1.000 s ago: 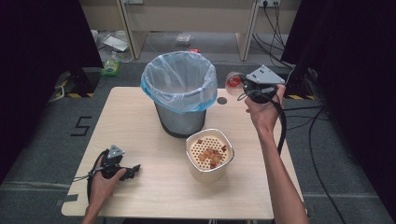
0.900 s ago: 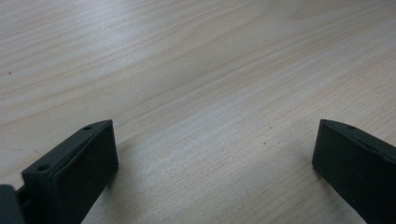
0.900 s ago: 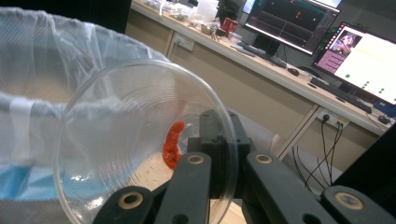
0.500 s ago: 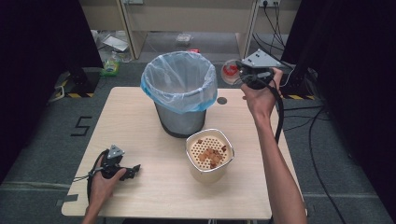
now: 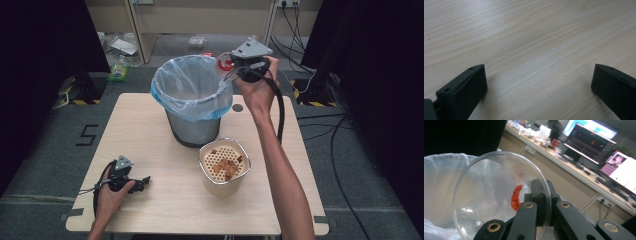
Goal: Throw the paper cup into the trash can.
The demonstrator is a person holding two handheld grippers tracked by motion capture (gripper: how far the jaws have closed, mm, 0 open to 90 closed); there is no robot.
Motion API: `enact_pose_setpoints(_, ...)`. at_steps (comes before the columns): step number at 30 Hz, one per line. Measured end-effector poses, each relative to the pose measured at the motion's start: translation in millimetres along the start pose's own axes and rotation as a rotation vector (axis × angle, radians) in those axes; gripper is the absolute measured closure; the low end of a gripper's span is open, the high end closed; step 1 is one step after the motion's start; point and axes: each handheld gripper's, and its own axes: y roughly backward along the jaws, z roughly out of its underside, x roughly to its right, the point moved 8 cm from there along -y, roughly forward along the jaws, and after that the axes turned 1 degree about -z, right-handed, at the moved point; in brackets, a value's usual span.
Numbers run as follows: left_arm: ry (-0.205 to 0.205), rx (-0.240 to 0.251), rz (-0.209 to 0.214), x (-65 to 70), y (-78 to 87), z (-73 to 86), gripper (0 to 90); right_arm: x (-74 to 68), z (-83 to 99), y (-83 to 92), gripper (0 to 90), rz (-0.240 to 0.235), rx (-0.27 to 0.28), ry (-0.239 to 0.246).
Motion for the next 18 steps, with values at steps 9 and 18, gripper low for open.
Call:
enact_pose_setpoints(9,0.001,0.001,-0.002,0.2,0.3,0.2,0.0,-41.7,4.4,-51.1,81.5,-0.154,-0.087,-0.081)
enact_pose_setpoints(18,0.001,0.002,-0.004,0.2,0.5,0.4,0.0,-36.3,9.3,-48.7,58.1,-0.124,-0.092,-0.154)
